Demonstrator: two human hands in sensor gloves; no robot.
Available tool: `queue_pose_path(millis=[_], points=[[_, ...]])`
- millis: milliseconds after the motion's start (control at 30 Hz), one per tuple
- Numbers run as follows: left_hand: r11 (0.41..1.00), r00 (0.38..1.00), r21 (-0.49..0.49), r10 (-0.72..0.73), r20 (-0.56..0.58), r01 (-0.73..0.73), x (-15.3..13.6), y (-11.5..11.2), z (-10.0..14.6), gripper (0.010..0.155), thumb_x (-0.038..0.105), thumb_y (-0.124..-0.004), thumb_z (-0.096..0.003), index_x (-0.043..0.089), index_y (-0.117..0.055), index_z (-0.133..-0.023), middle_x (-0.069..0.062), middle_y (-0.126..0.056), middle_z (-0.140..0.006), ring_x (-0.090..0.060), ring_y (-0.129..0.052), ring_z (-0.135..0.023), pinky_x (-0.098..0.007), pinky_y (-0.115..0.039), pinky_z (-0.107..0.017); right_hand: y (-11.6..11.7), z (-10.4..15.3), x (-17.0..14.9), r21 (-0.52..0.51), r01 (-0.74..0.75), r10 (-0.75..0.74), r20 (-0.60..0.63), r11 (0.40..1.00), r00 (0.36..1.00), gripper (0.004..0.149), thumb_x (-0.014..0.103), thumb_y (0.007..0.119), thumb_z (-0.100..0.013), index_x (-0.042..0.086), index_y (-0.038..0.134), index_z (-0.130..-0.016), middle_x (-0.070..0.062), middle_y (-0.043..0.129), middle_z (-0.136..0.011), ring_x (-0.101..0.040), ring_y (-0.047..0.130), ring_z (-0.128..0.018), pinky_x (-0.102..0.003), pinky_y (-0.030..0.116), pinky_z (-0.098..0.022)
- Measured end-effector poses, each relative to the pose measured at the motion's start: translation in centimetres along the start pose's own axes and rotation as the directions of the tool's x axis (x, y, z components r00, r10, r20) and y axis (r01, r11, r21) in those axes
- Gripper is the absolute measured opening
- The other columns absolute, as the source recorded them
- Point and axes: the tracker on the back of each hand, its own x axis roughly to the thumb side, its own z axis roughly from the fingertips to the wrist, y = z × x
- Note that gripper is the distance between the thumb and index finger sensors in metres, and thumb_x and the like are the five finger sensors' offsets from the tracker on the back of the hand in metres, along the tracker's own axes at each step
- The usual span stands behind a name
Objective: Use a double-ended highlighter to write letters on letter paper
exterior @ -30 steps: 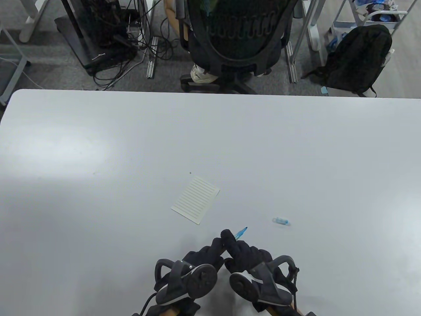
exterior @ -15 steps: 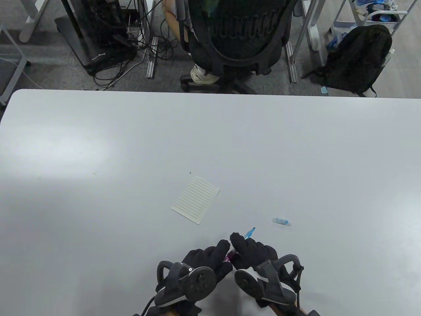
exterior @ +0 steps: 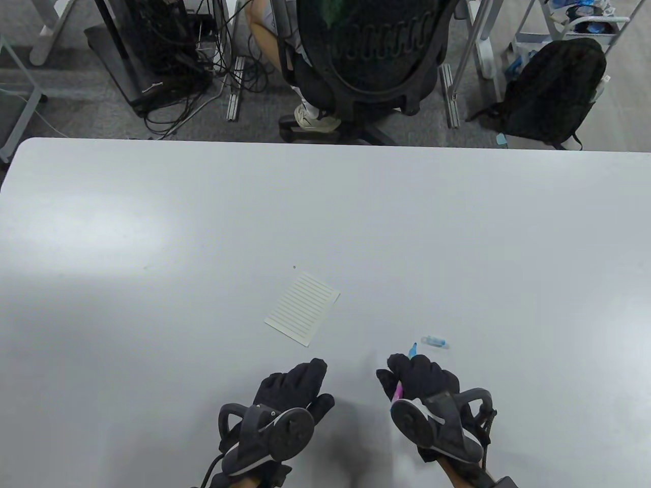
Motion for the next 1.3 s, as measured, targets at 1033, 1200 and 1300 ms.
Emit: queue_pose_path(millis=[1033,1200,1300], points=[[0.95,0.882,-0.276,-0.25,-0.398,0.144,-2.9,-2.6,-10.9,0.073,0.06,-0.059,-0.0579,0.021,-0.05,-0.119,-0.02,-0.051,-0.121,-0.035,-0.069,-0.1,-0.064,-0.056,-0.078,-0.1,0.4,-1.8,-0.065,0.049,-0.049,-0.004,0.997,0.999,0.053,0.042,0.054,-0.059,0.005,0.061,-0.096,-0.025,0.086,-0.069,-0.027,0.097,-0.043,-0.046,0.085,-0.035],[0.936,0.862,-0.299,-0.301,-0.408,0.185,-2.9,-3.1,-11.9,0.068,0.055,-0.061,-0.0599,0.021,-0.05,-0.118,-0.02,-0.05,-0.12,-0.037,-0.066,-0.098,-0.065,-0.054,-0.077,0.0,0.4,-1.8,-0.061,0.051,-0.052,-0.01,0.997,0.999,0.053,0.042,0.056,-0.058,0.005,0.063,-0.095,-0.023,0.087,-0.064,-0.022,0.096,-0.038,-0.044,0.086,-0.032],[0.947,0.856,-0.259,-0.289,-0.428,0.19,-3.0,-2.8,-12.1,0.059,0.049,-0.066,-0.0603,0.023,-0.059,-0.113,-0.017,-0.058,-0.116,-0.033,-0.073,-0.094,-0.062,-0.059,-0.076,-0.1,0.4,-1.9,-0.07,0.045,-0.046,-0.017,0.997,0.999,0.052,0.042,0.058,-0.058,0.005,0.067,-0.094,-0.018,0.089,-0.058,-0.017,0.094,-0.029,-0.039,0.086,-0.026]])
